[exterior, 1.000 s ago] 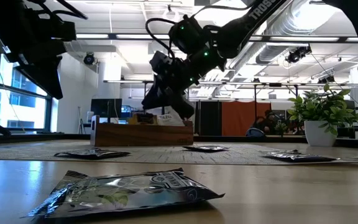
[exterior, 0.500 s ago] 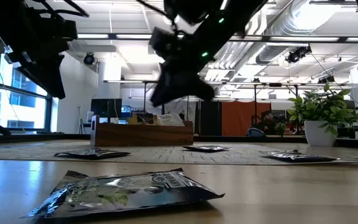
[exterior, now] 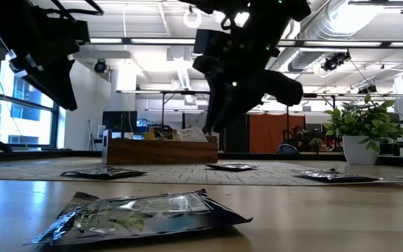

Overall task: Pick & Place Tea
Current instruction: Put the purple tea bag into the left section of the wooden organizer

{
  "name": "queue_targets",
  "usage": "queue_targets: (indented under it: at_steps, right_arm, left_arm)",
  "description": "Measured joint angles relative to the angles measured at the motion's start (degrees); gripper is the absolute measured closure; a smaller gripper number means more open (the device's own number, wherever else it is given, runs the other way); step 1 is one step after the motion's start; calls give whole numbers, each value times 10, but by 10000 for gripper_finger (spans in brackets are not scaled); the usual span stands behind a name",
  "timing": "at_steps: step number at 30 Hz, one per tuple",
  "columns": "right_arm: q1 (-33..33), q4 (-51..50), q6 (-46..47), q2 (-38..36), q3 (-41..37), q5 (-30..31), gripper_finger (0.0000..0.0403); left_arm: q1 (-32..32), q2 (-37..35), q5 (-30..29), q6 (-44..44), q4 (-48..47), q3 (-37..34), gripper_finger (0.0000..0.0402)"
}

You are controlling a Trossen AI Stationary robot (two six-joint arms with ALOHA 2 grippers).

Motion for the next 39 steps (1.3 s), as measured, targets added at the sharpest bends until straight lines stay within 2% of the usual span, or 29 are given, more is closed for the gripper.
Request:
queue_targets:
  at_steps: [6,10,14,17,21,25,29,39]
  right_arm:
    - [-44,19,-9,9,0,-120,276]
    - [-67,19,-36,36,0,-151,242]
    - [-77,29,-84,59,0,-145,214]
    - [-87,28,-100,72,0,-151,202]
    - [-106,19,-82,93,4,-187,200]
    - [-122,14,-81,107,4,-240,211]
    - [-130,13,-75,107,3,-252,235]
    - [-137,8,-74,109,2,-259,356]
  left_arm:
    - [0,0,0,1,4,0,259]
    - [0,0,0,1,8,0,259]
    - [0,0,0,10,9,0,259]
    - [0,0,0,21,9,0,259]
    - [0,0,5,21,9,0,259]
    - [0,0,5,22,9,0,259]
    - [0,0,5,22,9,0,259]
    - [0,0,5,22,10,0,259]
